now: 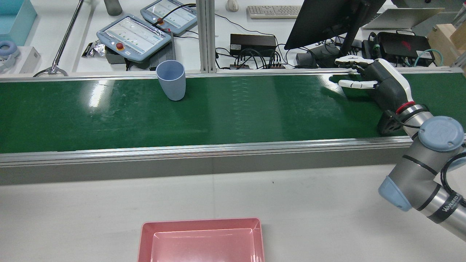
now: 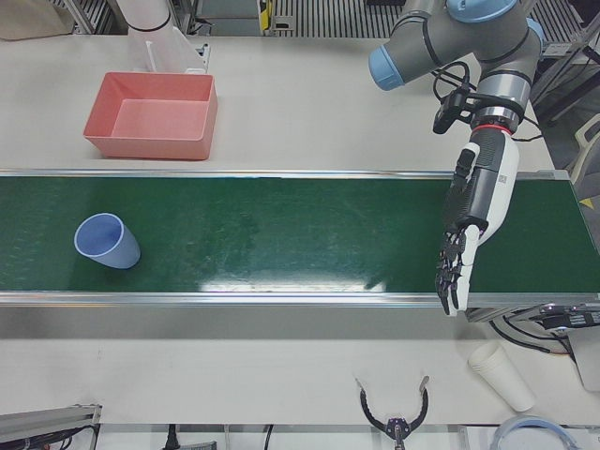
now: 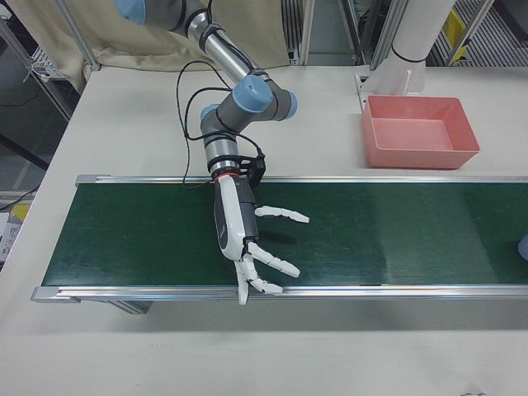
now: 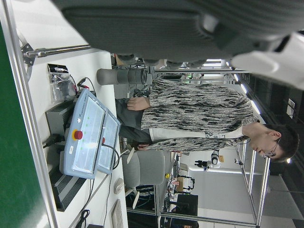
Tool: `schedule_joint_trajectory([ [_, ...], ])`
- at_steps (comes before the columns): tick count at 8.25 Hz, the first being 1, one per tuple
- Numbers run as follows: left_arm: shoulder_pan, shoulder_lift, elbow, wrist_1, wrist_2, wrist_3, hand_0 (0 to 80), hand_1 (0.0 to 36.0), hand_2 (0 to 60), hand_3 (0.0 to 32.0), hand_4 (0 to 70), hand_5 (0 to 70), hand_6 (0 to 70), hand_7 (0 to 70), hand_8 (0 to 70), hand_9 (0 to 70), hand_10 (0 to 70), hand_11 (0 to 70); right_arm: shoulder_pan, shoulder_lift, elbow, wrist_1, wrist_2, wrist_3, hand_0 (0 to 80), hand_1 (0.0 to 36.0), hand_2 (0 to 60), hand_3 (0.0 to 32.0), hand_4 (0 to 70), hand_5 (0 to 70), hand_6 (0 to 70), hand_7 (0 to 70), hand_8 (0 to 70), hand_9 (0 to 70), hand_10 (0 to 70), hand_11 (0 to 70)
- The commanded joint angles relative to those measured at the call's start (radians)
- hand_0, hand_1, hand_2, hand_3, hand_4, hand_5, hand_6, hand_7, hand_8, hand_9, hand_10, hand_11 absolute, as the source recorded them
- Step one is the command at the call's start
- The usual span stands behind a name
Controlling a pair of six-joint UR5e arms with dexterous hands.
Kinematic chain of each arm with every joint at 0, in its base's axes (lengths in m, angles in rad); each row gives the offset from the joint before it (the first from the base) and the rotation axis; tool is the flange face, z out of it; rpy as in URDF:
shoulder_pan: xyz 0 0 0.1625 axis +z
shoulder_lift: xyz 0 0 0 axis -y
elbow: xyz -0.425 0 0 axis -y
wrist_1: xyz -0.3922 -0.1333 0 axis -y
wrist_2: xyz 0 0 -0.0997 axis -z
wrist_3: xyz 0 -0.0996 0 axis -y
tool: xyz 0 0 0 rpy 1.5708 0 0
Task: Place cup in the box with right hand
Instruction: 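Reach the right hand along the belt toward the moving light blue cup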
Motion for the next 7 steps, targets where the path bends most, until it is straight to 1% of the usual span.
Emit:
schedule_joint_trajectory([
  [1, 0.001, 0.000, -0.001, 0.000, 0.000, 0.000, 0.0, 0.0, 0.0, 0.0, 0.0, 0.0, 0.0, 0.0, 0.0, 0.0, 0.0, 0.0, -0.004, 0.006, -0.008, 0.000, 0.010, -0.002, 56.3, 15.8, 3.0, 0.0, 29.3, 6.8, 9.1, 36.4, 16.8, 27.3, 0.0, 1.5],
  [2, 0.001, 0.000, -0.001, 0.000, 0.000, 0.000, 0.0, 0.0, 0.0, 0.0, 0.0, 0.0, 0.0, 0.0, 0.0, 0.0, 0.0, 0.0, -0.004, 0.008, -0.008, 0.000, 0.012, -0.002, 57.1, 15.1, 0.0, 0.0, 31.5, 6.8, 9.2, 36.9, 16.8, 27.4, 0.1, 1.7],
  [3, 0.001, 0.000, -0.001, 0.000, 0.000, 0.000, 0.0, 0.0, 0.0, 0.0, 0.0, 0.0, 0.0, 0.0, 0.0, 0.0, 0.0, 0.0, -0.005, 0.016, -0.008, 0.000, 0.012, -0.014, 57.1, 15.3, 0.0, 0.0, 32.5, 6.8, 9.3, 37.3, 16.8, 27.6, 0.0, 1.6],
  [4, 0.001, 0.000, -0.001, 0.000, 0.000, 0.000, 0.0, 0.0, 0.0, 0.0, 0.0, 0.0, 0.0, 0.0, 0.0, 0.0, 0.0, 0.0, -0.007, 0.022, -0.010, 0.000, 0.012, -0.024, 56.5, 16.2, 3.1, 0.0, 31.1, 6.8, 9.3, 37.6, 16.8, 27.6, 0.1, 1.7],
  [5, 0.001, 0.000, 0.000, 0.000, 0.000, 0.000, 0.0, 0.0, 0.0, 0.0, 0.0, 0.0, 0.0, 0.0, 0.0, 0.0, 0.0, 0.0, -0.014, 0.022, -0.011, 0.000, 0.033, -0.028, 55.6, 16.9, 6.2, 0.0, 30.5, 6.8, 9.4, 37.8, 16.9, 27.7, 0.6, 2.3],
  [6, 0.001, 0.000, 0.000, 0.000, 0.000, 0.000, 0.0, 0.0, 0.0, 0.0, 0.0, 0.0, 0.0, 0.0, 0.0, 0.0, 0.0, 0.0, -0.017, 0.022, -0.011, 0.002, 0.050, -0.028, 53.5, 20.5, 19.1, 0.0, 25.7, 6.8, 9.4, 37.7, 16.8, 27.5, 0.9, 2.8],
  [7, 0.001, 0.000, 0.000, 0.000, 0.000, 0.000, 0.0, 0.0, 0.0, 0.0, 0.0, 0.0, 0.0, 0.0, 0.0, 0.0, 0.0, 0.0, -0.019, 0.026, -0.011, 0.000, 0.052, -0.029, 56.9, 15.1, 0.0, 0.0, 33.8, 6.7, 9.4, 37.8, 16.8, 27.5, 0.9, 2.9],
])
